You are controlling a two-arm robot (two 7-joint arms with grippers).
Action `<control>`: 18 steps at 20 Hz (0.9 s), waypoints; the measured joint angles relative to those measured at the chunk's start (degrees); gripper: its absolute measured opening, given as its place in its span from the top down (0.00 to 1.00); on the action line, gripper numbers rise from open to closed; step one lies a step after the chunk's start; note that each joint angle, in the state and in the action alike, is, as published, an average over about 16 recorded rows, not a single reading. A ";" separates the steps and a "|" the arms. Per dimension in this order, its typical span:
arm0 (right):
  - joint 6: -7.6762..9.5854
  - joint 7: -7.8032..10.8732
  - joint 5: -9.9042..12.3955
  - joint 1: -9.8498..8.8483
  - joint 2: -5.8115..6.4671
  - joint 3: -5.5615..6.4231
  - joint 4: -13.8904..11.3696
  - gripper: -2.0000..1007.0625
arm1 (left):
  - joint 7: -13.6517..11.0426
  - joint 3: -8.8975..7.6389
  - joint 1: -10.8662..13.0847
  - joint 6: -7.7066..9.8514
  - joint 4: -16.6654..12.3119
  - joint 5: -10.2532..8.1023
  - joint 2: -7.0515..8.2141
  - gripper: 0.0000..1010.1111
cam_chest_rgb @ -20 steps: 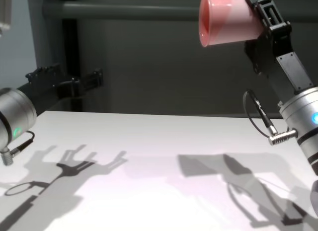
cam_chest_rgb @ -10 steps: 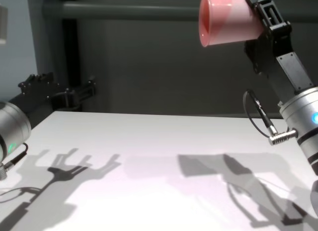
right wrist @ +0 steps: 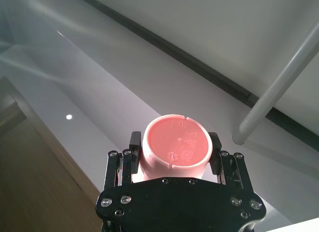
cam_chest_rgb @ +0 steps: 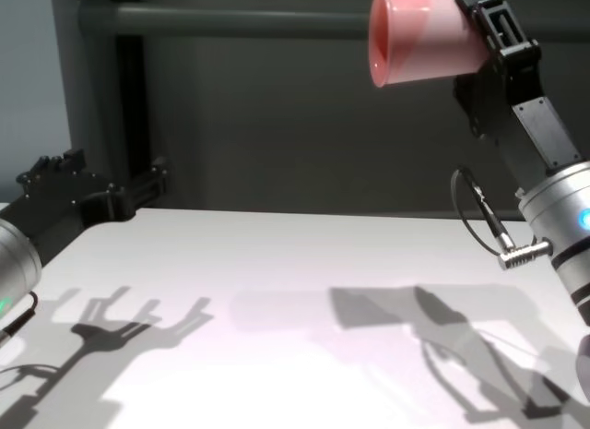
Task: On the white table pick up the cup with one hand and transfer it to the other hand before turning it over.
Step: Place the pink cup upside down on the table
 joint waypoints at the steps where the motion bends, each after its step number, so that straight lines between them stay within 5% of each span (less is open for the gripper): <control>1: 0.00 0.00 0.00 0.00 0.00 0.00 0.00 0.24 | -0.01 -0.14 0.36 -0.10 -0.20 0.03 -0.06 0.01; 18: 0.00 0.00 0.00 0.00 0.00 0.00 0.00 0.24 | -1.35 -2.12 3.88 -0.38 -2.12 0.93 -0.75 0.01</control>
